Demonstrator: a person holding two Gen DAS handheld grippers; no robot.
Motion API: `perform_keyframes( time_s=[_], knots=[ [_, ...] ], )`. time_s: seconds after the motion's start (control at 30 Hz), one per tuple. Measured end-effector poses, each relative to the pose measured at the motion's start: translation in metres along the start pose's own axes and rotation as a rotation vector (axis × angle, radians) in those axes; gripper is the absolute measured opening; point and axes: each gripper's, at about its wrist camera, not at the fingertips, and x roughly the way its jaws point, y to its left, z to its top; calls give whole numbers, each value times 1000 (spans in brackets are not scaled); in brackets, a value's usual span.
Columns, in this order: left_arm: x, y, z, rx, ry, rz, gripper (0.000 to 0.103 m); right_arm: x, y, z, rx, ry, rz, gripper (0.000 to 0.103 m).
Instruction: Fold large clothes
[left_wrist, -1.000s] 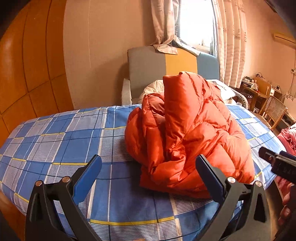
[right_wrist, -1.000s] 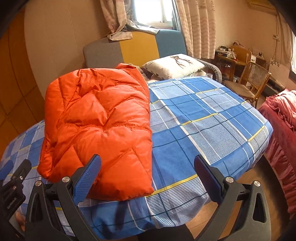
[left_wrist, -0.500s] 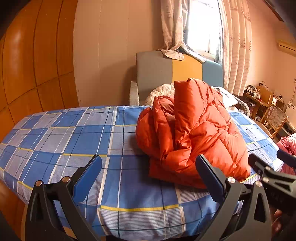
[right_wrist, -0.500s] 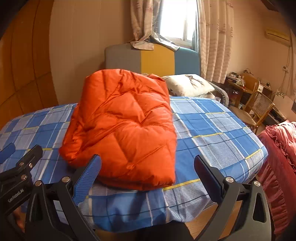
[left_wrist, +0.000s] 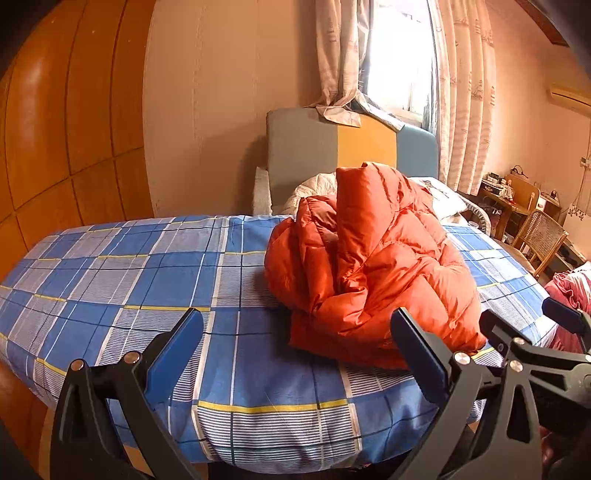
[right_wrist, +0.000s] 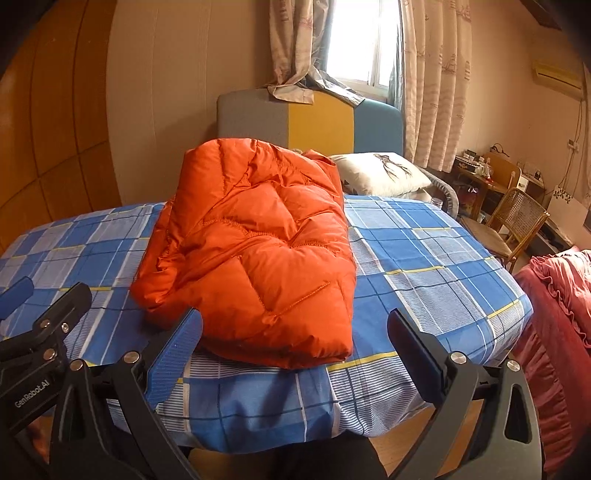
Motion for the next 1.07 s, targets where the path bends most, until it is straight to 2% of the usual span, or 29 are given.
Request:
perform_keyframes(
  time_s=[0.5,0.73,0.83,1.07],
  knots=[
    [3,-10,3,24,9,-8,101,11,-3,-2,15,25,-5,100],
    [9,-16,2,61,23,17,101,21,-6,-5,20,45,-4,100],
    [13,-15,2,46,40,6,101,25,-10,-6,39,55,-2,100],
    [22,-7,2,6,61,37,101,33,-26,-4,87,63,-21,100]
  ],
)
